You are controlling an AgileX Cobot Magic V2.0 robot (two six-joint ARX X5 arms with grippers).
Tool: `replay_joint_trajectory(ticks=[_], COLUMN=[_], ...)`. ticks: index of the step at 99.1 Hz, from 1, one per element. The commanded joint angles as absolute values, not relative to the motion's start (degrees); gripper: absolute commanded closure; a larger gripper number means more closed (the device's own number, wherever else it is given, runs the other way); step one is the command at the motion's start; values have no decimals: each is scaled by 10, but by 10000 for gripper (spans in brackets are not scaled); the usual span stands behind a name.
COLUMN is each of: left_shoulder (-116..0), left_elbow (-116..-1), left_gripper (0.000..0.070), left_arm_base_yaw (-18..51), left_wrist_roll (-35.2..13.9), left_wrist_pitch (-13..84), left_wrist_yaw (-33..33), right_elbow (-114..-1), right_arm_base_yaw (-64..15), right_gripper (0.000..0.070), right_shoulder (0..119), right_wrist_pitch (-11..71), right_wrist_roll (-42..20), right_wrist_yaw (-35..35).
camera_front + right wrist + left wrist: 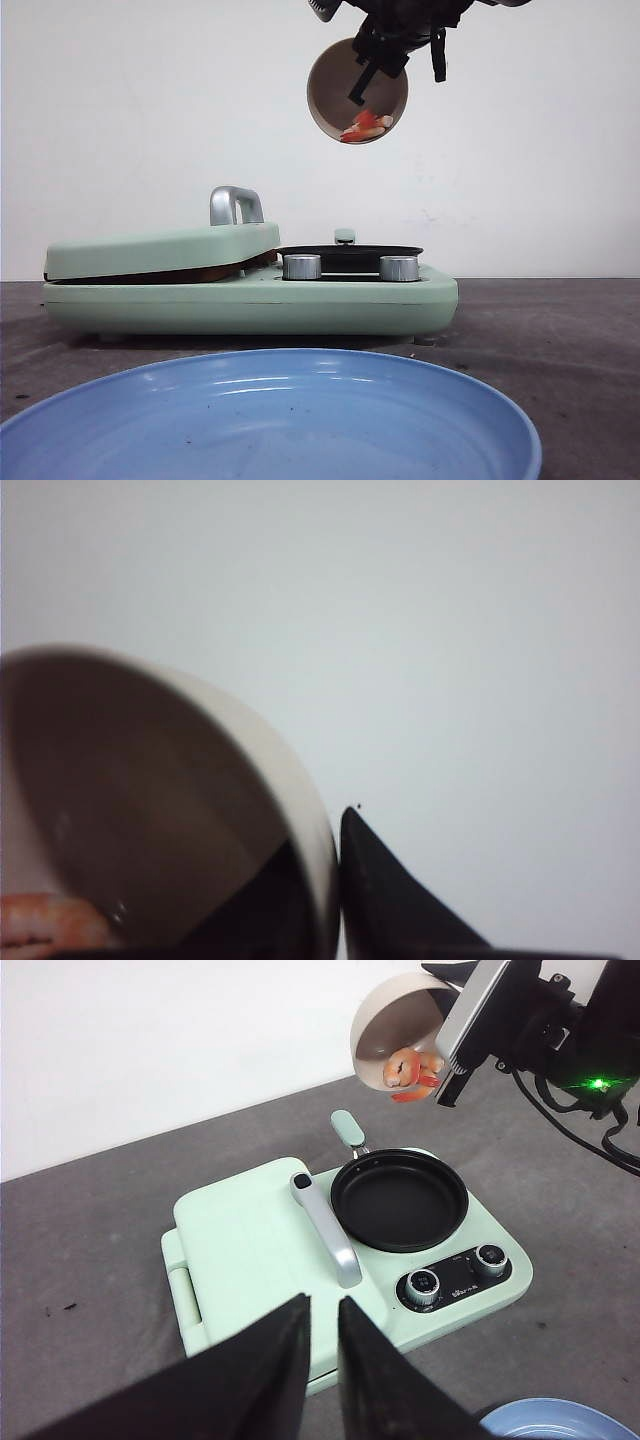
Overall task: Make breakfast with bread and shrimp
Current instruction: 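Tilt the bowl with the right gripper to pour shrimp into the pan, then carry the empty bowl back and set it down with the right gripper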
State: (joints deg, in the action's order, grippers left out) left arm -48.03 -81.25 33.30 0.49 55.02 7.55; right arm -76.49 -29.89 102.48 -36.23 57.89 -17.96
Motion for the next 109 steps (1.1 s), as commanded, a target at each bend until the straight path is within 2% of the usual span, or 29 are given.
replay_joint_trajectory(ticks=[1,34,46,63,83,96,109], left_shoulder=[-484,-484,-484,-484,-483,-483,-483], left_elbow=[-819,-819,-819,-819,-819,-819,-819], left_gripper=[700,700,700,700,700,700,700], left_arm_base_yaw=[338,338,338,338,338,338,338], left_wrist_roll=[4,4,4,4,7,7,7], left_wrist_pitch=[545,548,548,548,545,542,540], left_wrist_yaw=[75,74,74,74,75,75,75], right_elbow=[-781,-789,-789,-789,-792,-792,-791], right_arm_base_yaw=[-303,-303,-303,-298,-236,-149,-50], right_gripper=[697,697,697,694,694,694,694], right_shoulder=[1035,1035,1035,1026,955,918,918], right_wrist_pitch=[-373,-385,-380,-341,-104,79,223], right_wrist_roll=[594,604,575,422,134,-27,-88], right_wrist_yaw=[-178,-178,-181,-248,-251,-163,-29])
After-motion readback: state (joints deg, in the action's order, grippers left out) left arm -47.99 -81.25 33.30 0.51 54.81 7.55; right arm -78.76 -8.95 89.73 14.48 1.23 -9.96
